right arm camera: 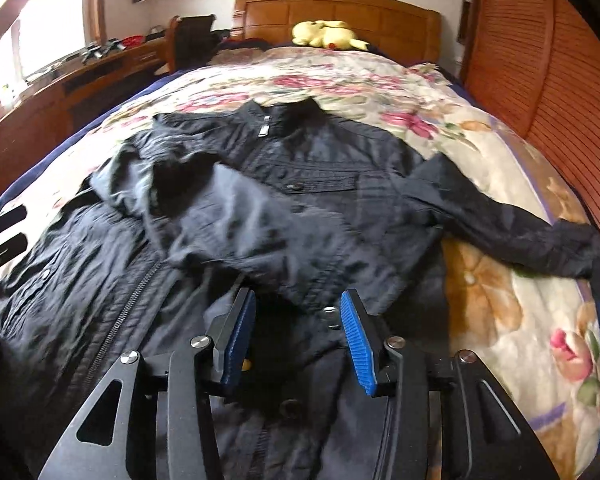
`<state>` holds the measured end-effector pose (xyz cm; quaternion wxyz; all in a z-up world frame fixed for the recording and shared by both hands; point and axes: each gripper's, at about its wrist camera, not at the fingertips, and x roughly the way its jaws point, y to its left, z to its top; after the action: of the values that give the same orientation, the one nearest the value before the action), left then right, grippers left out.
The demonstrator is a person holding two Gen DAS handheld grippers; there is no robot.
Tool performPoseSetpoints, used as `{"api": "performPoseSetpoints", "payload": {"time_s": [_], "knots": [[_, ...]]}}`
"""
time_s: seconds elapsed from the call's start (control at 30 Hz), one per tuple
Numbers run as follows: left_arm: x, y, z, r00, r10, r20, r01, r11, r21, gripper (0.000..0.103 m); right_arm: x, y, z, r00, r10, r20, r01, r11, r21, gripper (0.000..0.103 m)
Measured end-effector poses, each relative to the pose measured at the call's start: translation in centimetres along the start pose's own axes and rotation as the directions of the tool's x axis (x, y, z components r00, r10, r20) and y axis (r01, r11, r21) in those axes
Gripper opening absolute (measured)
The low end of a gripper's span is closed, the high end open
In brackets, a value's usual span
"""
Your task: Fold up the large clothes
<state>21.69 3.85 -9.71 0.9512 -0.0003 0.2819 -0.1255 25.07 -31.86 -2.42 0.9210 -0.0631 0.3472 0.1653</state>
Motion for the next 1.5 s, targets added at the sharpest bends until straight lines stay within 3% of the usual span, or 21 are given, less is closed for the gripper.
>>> {"api": "performPoseSetpoints", "payload": {"time_s": [0.17, 0.27, 0.3, 0.37, 0.43, 0.47, 0.53, 0.6, 0.67, 0.73, 0.77, 0.83, 0.93, 1.07, 1.17, 1.33, 1.5], "knots": [[0.3, -0.2, -0.1, 1.0, 0.007, -0.009, -0.007, 1.0, 0.01, 0.081, 0.7, 1.1, -0.9, 0.992, 0.113, -0.053, -0.113, 0.994, -0.003, 0.046], [0.4, -0.3, -0.2, 1.0, 0.011, -0.01, -0.011, 1.0, 0.018, 0.081, 1.2, 1.3, -1.5, 0.987, 0.125, -0.098, -0.129, 0.991, -0.031, 0.046], [0.3, -0.4, -0.2, 1.0, 0.013, -0.009, -0.013, 1.0, 0.021, 0.081, 1.4, 1.0, -1.7, 0.987, 0.121, -0.109, -0.126, 0.991, -0.045, 0.042], [0.3, -0.5, -0.2, 1.0, 0.015, -0.009, -0.015, 1.0, 0.025, 0.081, 2.0, 0.3, -1.8, 0.985, 0.112, -0.132, -0.121, 0.991, -0.063, 0.017], [0.4, -0.6, -0.2, 1.0, 0.018, -0.01, -0.017, 0.999, 0.027, 0.081, 2.1, -0.5, -1.5, 0.986, 0.112, -0.126, -0.122, 0.99, -0.076, 0.013], [0.4, -0.6, -0.2, 1.0, 0.019, -0.01, -0.019, 0.999, 0.028, 0.081, 1.8, -0.8, -1.1, 0.989, 0.099, -0.11, -0.109, 0.99, -0.088, 0.011], [0.4, -0.6, -0.3, 1.0, 0.021, -0.01, -0.021, 0.999, 0.027, 0.081, 1.1, -2.0, -0.1, 0.998, -0.002, -0.067, -0.005, 0.994, -0.108, 0.011], [0.3, -0.6, -0.3, 1.0, 0.021, -0.01, -0.021, 0.999, 0.027, 0.081, 0.0, -4.7, 1.1, 0.998, -0.059, -0.009, 0.059, 0.998, -0.032, 0.01], [0.4, -0.5, -0.4, 1.0, 0.02, -0.012, -0.02, 0.999, 0.026, 0.081, -0.5, -7.4, 1.6, 0.993, -0.117, 0.001, 0.117, 0.992, 0.052, 0.01], [0.4, -0.5, -0.5, 1.0, 0.019, -0.015, -0.018, 1.0, 0.024, 0.081, -0.6, -8.6, 1.3, 0.994, -0.108, -0.018, 0.109, 0.992, 0.071, 0.011], [0.4, -0.5, -0.5, 1.0, 0.018, -0.015, -0.017, 1.0, 0.024, 0.081, -0.6, -8.7, 1.1, 0.995, -0.095, -0.032, 0.097, 0.993, 0.068, 0.018], [0.5, -0.5, -0.3, 1.0, 0.017, -0.017, -0.017, 1.0, 0.025, 0.081, -0.5, -8.7, 0.6, 0.987, -0.151, -0.051, 0.153, 0.988, 0.034, 0.028], [0.5, -0.6, -0.3, 1.0, 0.019, -0.019, -0.018, 0.999, 0.028, 0.081, -0.5, -8.7, 0.4, 0.978, -0.204, -0.041, 0.206, 0.978, 0.026, 0.029], [0.5, -0.6, -0.4, 1.0, 0.02, -0.019, -0.019, 0.999, 0.029, 0.081, -0.6, -7.9, 1.4, 0.986, -0.165, 0.009, 0.163, 0.982, 0.09, 0.033], [0.5, -0.6, -0.3, 0.999, 0.021, -0.024, -0.02, 0.999, 0.032, 0.081, 0.0, -5.9, 2.0, 0.995, -0.096, 0.024, 0.095, 0.994, 0.048, 0.033], [0.7, -0.9, -0.3, 0.999, 0.027, -0.024, -0.026, 0.999, 0.041, 0.081, 4.1, -4.7, 2.1, 0.995, -0.091, -0.05, 0.09, 0.996, -0.009, 0.033], [0.8, -0.9, -0.4, 0.999, 0.026, -0.026, -0.025, 0.999, 0.037, 0.081, 10.0, -5.6, 0.7, 0.973, -0.085, -0.213, 0.079, 0.996, -0.034, 0.033]]}}
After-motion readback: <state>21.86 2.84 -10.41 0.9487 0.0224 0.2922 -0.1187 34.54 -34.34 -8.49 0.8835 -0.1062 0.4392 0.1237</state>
